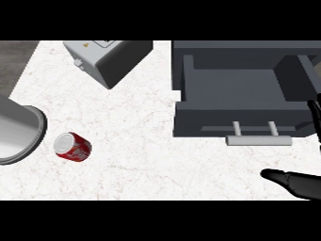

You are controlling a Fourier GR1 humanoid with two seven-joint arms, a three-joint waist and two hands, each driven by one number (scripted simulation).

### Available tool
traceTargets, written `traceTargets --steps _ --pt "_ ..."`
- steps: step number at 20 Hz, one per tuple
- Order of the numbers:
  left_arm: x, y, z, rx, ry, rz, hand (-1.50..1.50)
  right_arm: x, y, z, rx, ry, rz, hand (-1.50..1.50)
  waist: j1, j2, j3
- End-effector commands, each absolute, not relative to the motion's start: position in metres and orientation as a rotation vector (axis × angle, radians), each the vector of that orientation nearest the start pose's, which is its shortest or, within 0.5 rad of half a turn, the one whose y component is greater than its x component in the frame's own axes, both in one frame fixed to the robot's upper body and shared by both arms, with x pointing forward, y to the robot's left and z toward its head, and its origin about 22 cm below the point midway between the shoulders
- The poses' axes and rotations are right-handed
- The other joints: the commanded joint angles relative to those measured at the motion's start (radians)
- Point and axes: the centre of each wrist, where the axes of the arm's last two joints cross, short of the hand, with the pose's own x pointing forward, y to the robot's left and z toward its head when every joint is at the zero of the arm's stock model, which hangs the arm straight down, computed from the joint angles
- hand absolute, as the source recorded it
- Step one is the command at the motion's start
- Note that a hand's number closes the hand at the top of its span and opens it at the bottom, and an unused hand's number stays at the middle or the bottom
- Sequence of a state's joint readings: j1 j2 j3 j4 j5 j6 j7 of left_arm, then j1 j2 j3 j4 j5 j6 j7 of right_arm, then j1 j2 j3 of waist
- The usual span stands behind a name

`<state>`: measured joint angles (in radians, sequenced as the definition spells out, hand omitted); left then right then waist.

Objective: Pick up the can, place it into the drawer and close the drawer

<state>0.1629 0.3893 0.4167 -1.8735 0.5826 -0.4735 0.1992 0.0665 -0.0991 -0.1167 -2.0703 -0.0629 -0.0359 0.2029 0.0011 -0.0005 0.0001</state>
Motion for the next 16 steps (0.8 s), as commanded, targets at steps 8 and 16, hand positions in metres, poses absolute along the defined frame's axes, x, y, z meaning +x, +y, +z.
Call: traceTargets --steps 8,16 --pt "0.194 0.351 0.068 -0.125 -1.616 -0.158 -1.5 0.203 -0.28 0.097 -0.179 -1.816 -0.062 -1.5 0.0 0.0 0.0" --pt "0.195 0.353 0.037 -0.076 -1.572 -0.16 -1.5 0.178 -0.287 0.102 -0.172 -1.826 -0.056 -1.5 -0.002 0.0 0.0"
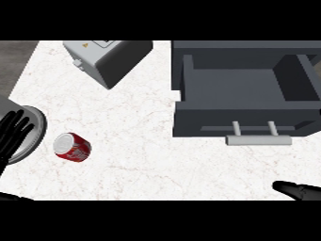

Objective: Pick up the can, place it into the drawer and close the drawer

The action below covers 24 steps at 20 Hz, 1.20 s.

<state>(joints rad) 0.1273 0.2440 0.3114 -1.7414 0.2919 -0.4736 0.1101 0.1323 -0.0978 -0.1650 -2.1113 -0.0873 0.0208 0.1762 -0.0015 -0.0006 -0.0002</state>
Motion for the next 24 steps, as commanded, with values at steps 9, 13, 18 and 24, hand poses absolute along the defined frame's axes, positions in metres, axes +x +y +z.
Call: traceTargets --steps 9,13,18,24 --pt "0.209 0.366 -0.03 -0.022 -1.55 -0.111 -1.5 0.173 -0.295 0.117 -0.19 -1.841 -0.077 -1.5 -0.002 0.001 0.0" --pt "0.193 0.352 -0.064 -0.017 -1.532 -0.106 -1.5 0.17 -0.299 0.124 -0.192 -1.833 -0.079 -1.5 -0.001 0.0 0.0" --pt "0.223 0.373 -0.08 -0.003 -1.514 -0.079 -1.5 0.146 -0.291 0.137 -0.197 -1.84 -0.073 -1.5 -0.01 0.001 -0.001" --pt "0.219 0.379 -0.106 -0.019 -1.493 -0.094 -1.5 0.155 -0.299 0.112 -0.194 -1.843 -0.057 -1.5 -0.006 0.001 0.0"
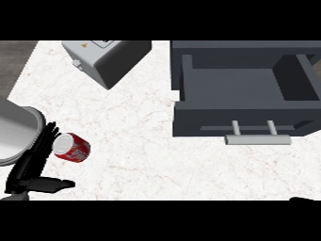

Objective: Pick up the can, place it into the drawer and close the drawer

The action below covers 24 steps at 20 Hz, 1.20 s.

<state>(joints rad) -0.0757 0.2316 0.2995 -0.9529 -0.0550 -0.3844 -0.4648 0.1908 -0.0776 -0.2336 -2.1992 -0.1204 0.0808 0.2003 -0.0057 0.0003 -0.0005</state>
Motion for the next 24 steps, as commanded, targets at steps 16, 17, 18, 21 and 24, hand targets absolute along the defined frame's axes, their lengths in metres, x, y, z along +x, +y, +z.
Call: traceTargets --steps 16,17,18,21,24 --pt "0.244 0.364 -0.136 -0.012 -1.511 -0.087 -1.5 0.172 -0.291 0.132 -0.199 -1.858 -0.044 -1.5 -0.006 0.003 -0.001" --pt "0.254 0.359 -0.129 -0.029 -1.491 -0.09 -1.5 0.169 -0.318 0.154 -0.22 -1.847 -0.041 -1.5 -0.004 0.002 -0.001" --pt "0.256 0.345 -0.137 -0.02 -1.492 -0.087 -1.5 0.16 -0.288 0.142 -0.209 -1.828 -0.06 -1.5 -0.01 0.004 -0.001" --pt "0.263 0.35 -0.13 -0.093 -1.494 -0.123 -1.5 0.164 -0.302 0.133 -0.227 -1.841 -0.053 -1.5 -0.007 0.003 -0.001" --pt "0.263 0.333 -0.136 -0.134 -1.476 -0.19 -1.5 0.183 -0.301 0.142 -0.192 -1.866 -0.059 -1.5 -0.004 0.003 -0.001"
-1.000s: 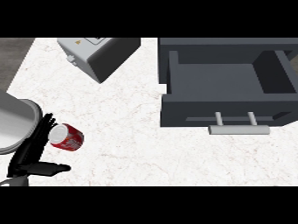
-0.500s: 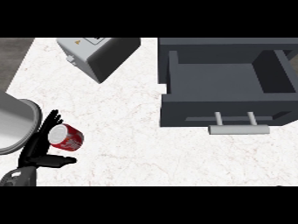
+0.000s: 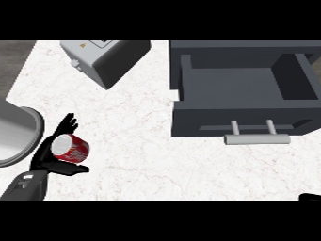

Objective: Pick up the can, place it into the drawer and close the drawer

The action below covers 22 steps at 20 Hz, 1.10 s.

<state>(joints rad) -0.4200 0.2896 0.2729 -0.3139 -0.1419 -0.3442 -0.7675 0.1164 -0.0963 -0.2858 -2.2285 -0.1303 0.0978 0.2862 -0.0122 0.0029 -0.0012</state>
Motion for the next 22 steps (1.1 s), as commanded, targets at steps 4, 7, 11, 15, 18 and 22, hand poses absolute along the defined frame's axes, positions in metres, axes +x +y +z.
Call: traceTargets --steps 4,7,11,15,18,22 --pt "0.267 0.343 -0.13 -0.225 -1.478 -0.153 1.5 0.171 -0.287 0.145 -0.207 -1.842 -0.07 -1.5 0.003 0.0 0.0" --pt "0.276 0.334 -0.128 -0.274 -1.477 -0.149 1.5 0.171 -0.296 0.133 -0.233 -1.851 -0.066 -1.5 -0.001 0.001 0.0" --pt "0.287 0.316 -0.127 -0.297 -1.533 -0.155 1.5 0.163 -0.307 0.136 -0.235 -1.845 -0.055 -1.5 -0.007 0.002 0.0" --pt "0.293 0.296 -0.127 -0.212 -1.568 -0.097 1.5 0.163 -0.301 0.134 -0.263 -1.87 -0.054 -1.5 0.0 0.0 0.0" --pt "0.321 0.246 -0.116 -0.104 -1.571 0.05 1.5 0.166 -0.316 0.143 -0.241 -1.855 -0.055 -1.5 -0.008 0.0 0.001" --pt "0.332 0.215 -0.11 -0.057 -1.618 0.135 1.5 0.176 -0.291 0.144 -0.244 -1.873 -0.046 -1.5 -0.002 0.003 0.0"
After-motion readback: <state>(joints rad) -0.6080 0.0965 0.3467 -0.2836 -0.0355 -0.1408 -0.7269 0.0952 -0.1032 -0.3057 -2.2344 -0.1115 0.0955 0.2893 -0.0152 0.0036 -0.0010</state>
